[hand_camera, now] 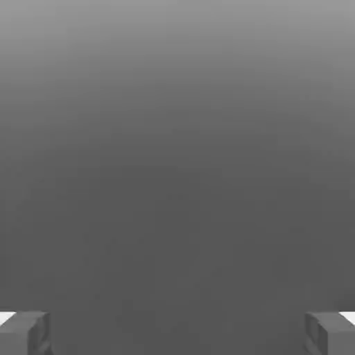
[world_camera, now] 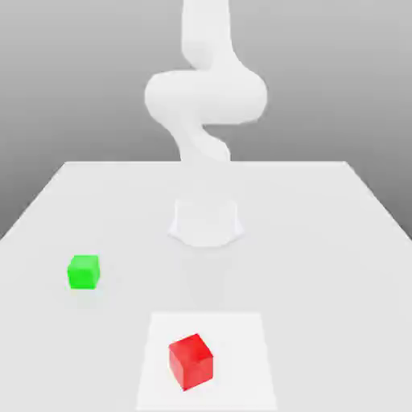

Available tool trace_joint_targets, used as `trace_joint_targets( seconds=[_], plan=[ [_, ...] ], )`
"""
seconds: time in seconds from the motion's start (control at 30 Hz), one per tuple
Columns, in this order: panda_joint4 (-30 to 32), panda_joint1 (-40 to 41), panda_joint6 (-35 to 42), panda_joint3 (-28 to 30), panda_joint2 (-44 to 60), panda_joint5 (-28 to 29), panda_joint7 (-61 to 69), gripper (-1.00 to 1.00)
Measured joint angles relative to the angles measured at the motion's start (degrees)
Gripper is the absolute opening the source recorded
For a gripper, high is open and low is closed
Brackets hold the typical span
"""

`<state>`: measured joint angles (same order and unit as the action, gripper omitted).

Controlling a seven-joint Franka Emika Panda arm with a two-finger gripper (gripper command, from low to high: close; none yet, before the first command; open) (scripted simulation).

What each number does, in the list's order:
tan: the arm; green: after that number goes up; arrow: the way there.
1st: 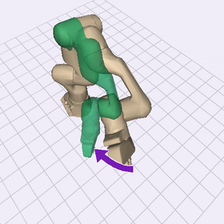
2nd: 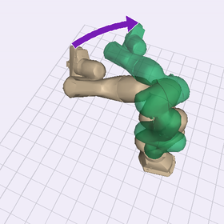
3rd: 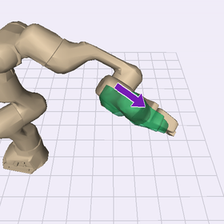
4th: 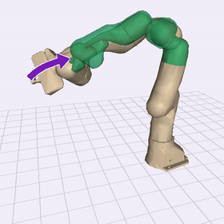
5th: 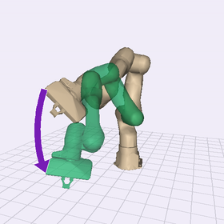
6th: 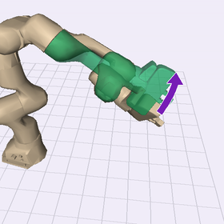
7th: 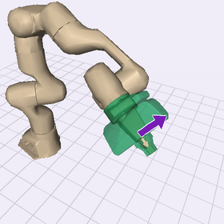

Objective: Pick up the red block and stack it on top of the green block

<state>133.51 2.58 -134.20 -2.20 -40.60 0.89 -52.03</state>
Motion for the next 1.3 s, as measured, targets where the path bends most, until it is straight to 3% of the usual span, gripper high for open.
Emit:
trace_joint_targets(
  seconds=[0.47, 0.77, 0.93, 0.97, 1.17, 1.3],
  plan=[
    [9.7, 11.9, -13.4, -9.5, 29.6, 5.4, -35.3, 0.0],
    [15.4, 12.7, -22.5, -9.3, 47.6, 3.6, -53.0, 0.0],
    [14.3, 9.8, -30.8, -5.5, 58.0, 7.6, -57.2, 0.0],
    [14.1, 9.3, -31.8, -4.9, 59.2, 8.2, -57.6, -1.0],
    [14.1, 9.0, -32.4, -4.6, 59.8, 8.5, -57.8, -1.0],
    [15.0, 10.7, -27.5, -6.9, 53.8, 5.2, -55.4, -1.0]
  ],
)
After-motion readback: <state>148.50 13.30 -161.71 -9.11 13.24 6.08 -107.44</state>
